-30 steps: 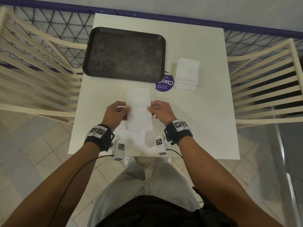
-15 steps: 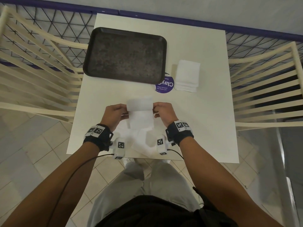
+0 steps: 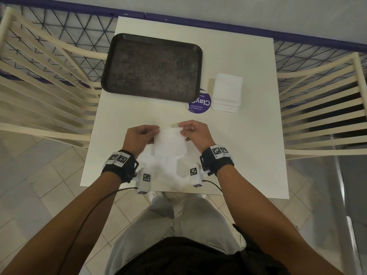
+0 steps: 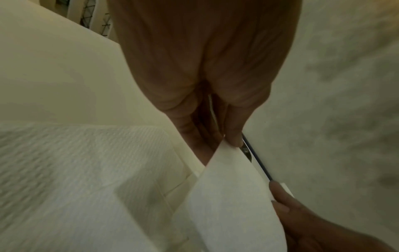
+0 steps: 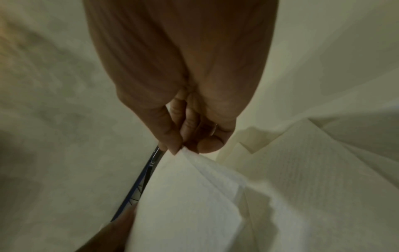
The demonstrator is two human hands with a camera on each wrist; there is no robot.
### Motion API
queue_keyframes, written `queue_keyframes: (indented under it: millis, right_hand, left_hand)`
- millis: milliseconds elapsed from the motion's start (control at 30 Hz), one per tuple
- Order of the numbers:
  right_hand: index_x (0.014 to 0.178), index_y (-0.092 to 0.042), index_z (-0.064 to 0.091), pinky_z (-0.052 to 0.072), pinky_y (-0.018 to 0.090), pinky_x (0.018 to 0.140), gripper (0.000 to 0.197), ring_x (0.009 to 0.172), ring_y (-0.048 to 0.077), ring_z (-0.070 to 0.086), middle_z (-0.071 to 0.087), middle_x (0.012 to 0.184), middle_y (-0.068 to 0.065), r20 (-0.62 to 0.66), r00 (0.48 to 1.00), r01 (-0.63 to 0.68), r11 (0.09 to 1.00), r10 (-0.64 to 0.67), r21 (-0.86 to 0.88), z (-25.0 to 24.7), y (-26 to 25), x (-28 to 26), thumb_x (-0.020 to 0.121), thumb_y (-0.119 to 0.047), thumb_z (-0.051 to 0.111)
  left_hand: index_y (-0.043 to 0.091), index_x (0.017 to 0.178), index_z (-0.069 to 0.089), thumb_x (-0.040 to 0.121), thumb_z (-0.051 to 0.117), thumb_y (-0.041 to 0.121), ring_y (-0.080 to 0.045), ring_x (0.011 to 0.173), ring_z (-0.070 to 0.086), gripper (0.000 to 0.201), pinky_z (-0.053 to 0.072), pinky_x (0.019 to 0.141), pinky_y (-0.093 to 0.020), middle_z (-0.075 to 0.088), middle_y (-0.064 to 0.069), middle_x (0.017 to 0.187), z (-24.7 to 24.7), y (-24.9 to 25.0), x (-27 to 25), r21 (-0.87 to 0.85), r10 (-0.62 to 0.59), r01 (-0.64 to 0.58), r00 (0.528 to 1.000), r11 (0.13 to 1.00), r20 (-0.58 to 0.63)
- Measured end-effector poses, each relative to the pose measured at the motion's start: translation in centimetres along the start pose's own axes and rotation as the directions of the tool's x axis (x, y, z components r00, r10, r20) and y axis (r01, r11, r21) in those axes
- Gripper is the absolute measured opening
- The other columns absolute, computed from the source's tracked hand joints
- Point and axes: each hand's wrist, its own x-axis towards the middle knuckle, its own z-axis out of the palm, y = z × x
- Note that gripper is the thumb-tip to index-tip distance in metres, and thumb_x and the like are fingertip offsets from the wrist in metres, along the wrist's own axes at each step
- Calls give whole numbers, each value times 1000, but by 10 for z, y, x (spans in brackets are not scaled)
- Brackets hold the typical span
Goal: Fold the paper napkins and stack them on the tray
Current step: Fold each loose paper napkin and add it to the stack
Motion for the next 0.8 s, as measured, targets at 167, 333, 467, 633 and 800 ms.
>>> queue_keyframes:
  millis: [167, 333, 467, 633, 800]
  right_hand:
    - [100, -27, 74, 47, 23, 79, 16, 84, 3, 64, 70, 87, -14, 38, 995, 101, 972, -95, -213, 8, -11, 0, 84, -23, 77]
    - [81, -43, 71, 45, 48, 93, 17, 92, 0, 62, 70, 89, -23, 86, 979, 205, 847, -187, -491, 30, -23, -3, 76, -59, 73]
    - [80, -40, 71, 38, 50, 94, 11, 88, 2, 59, 71, 88, -21, 93, 970, 241, 813, -227, -530, 34, -33, -6, 84, -49, 70]
    - [78, -41, 70, 37, 47, 98, 10, 89, 5, 62, 70, 87, -23, 50, 979, 196, 829, -200, -524, 27, -39, -9, 87, -44, 67]
    - [73, -49, 71, 48, 53, 94, 9, 87, 13, 67, 73, 79, -16, -13, 989, 128, 898, -147, -421, 11, -32, -3, 78, -53, 65]
  left_hand:
    - [14, 91, 80, 89, 79, 19, -32, 86, 75, 5, 63, 84, -50, 79, -5, 89, 1, 2, -2, 143, 56, -55, 998, 988, 1]
    - [17, 91, 78, 90, 78, 20, -25, 78, 74, 3, 63, 79, -40, 78, 2, 85, 8, 10, -8, 227, 147, -147, 989, 963, 17]
    - [15, 91, 77, 91, 77, 18, -26, 79, 73, 3, 62, 79, -36, 78, 0, 86, 3, 10, -8, 235, 184, -179, 983, 955, 0]
    - [20, 90, 66, 97, 68, 20, -13, 84, 70, 7, 56, 80, -26, 73, 7, 90, 0, 6, -10, 330, 289, -261, 956, 907, -40]
    - [13, 97, 60, 100, 62, 14, 7, 78, 60, 4, 44, 72, -7, 68, 10, 91, 1, 5, -13, 351, 357, -308, 931, 884, -82]
